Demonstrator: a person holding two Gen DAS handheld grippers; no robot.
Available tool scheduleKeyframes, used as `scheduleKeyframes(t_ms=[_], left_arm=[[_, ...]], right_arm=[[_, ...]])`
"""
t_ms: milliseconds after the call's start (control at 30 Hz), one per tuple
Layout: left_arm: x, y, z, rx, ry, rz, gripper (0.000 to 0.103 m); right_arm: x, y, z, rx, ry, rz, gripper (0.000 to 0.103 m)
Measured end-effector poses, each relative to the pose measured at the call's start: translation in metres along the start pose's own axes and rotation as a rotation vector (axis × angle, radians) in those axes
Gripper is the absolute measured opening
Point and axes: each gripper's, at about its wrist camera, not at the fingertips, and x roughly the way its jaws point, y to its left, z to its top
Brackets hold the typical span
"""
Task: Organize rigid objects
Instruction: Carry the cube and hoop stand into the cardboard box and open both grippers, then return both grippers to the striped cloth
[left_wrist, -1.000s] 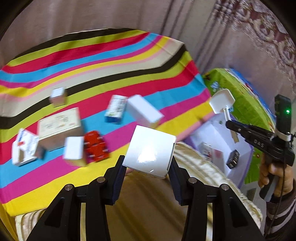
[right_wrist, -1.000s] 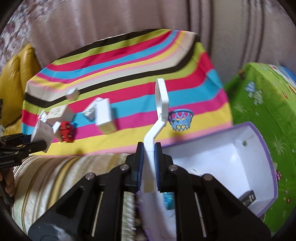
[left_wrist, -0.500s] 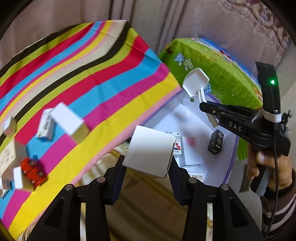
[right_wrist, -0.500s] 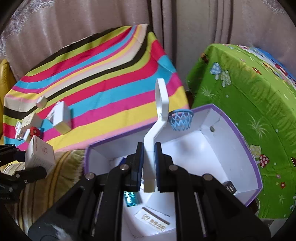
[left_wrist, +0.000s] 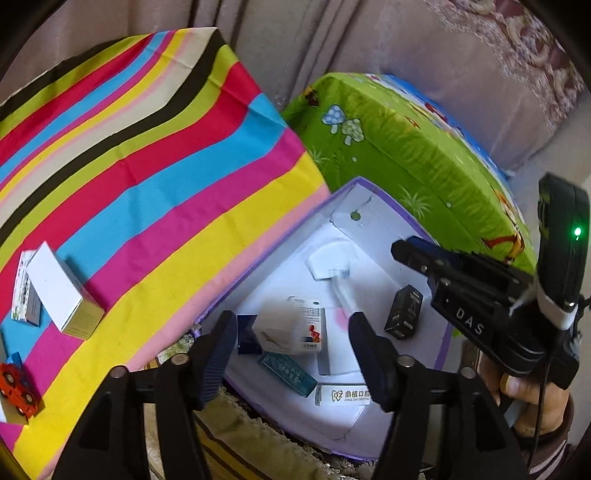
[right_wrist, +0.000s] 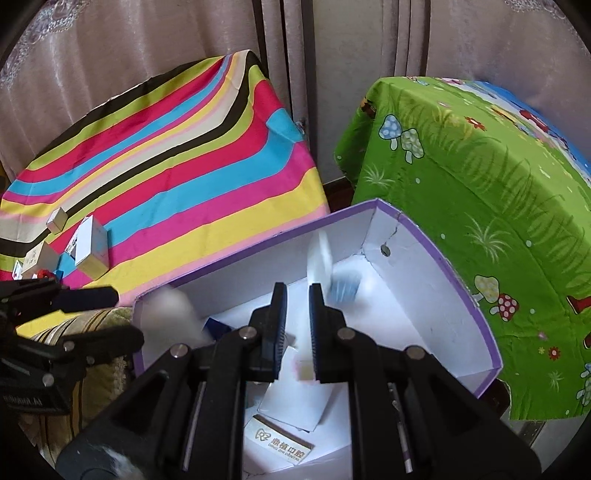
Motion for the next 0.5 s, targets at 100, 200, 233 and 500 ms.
scheduleKeyframes(t_ms=[100,200,233,500], left_arm=[[-0.007,0.010,-0.005,-0.037,-0.013,-0.002,0.065],[-0.018,0.021,-0.008,-0.065,-0.042,0.010,0.065],[-0.023,0.025,-0.009,-0.067,-0.055,0.015,0.065],[-0.066,0.067,-0.028,-0.128,-0.144,0.090,0.065]], right_arm=[[0.002,-0.002,-0.001,0.009,0.007,0.001,0.036],[0.002,0.001,-0.002,0.003,0.006,0.008,0.045],[0.001,0.003,-0.002,0.000,0.005,0.011,0.046],[-0.010,0.024,0.002,-0.037,-0.013,0.041,0.058]])
